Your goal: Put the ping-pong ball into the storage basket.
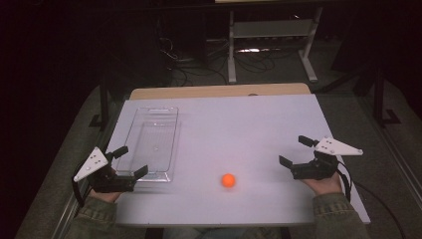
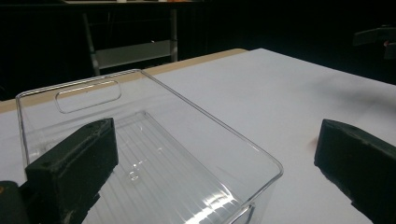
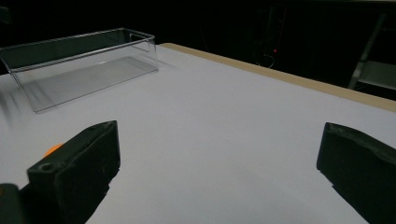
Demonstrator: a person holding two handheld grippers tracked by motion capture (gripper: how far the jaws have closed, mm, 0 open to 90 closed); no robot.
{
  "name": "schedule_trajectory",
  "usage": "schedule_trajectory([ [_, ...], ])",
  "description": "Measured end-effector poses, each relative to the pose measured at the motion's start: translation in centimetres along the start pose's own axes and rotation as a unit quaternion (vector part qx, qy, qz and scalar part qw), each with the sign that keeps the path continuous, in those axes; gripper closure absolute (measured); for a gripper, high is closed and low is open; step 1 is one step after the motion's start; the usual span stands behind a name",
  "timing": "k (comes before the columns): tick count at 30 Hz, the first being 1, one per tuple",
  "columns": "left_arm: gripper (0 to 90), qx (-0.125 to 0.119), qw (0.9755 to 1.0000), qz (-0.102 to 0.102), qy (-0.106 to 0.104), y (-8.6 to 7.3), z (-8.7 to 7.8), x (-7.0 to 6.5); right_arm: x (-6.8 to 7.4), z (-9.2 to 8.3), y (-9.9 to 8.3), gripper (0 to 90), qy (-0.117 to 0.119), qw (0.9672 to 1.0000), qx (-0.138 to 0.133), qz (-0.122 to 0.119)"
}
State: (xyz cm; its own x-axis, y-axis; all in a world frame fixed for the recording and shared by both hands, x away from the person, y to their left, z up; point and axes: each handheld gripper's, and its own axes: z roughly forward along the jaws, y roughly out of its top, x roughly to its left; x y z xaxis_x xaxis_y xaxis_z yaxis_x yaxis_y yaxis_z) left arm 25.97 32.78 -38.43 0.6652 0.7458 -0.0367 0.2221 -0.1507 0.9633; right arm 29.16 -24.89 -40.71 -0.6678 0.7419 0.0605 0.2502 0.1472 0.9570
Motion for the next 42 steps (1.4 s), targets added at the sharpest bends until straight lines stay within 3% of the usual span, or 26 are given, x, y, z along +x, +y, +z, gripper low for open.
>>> schedule_trajectory([
  [23, 0.0, 0.018, 0.9998, -0.004, -0.007, 0.0, 0.6, -0.6, 0.3, 0.1, -0.2, 0.0, 0.011, 0.9999, 0.005, -0.003],
  [30, 0.0, 0.031, 0.9994, 0.001, -0.016, 0.5, 1.2, -1.0, 0.4, 0.4, -0.5, 0.0, 0.012, 0.9998, 0.016, -0.002],
  [42, 0.0, 0.053, 0.9978, 0.027, -0.031, 1.8, 2.1, -2.0, 0.4, 0.6, -0.5, 0.0, 0.012, 0.9997, 0.021, -0.004],
])
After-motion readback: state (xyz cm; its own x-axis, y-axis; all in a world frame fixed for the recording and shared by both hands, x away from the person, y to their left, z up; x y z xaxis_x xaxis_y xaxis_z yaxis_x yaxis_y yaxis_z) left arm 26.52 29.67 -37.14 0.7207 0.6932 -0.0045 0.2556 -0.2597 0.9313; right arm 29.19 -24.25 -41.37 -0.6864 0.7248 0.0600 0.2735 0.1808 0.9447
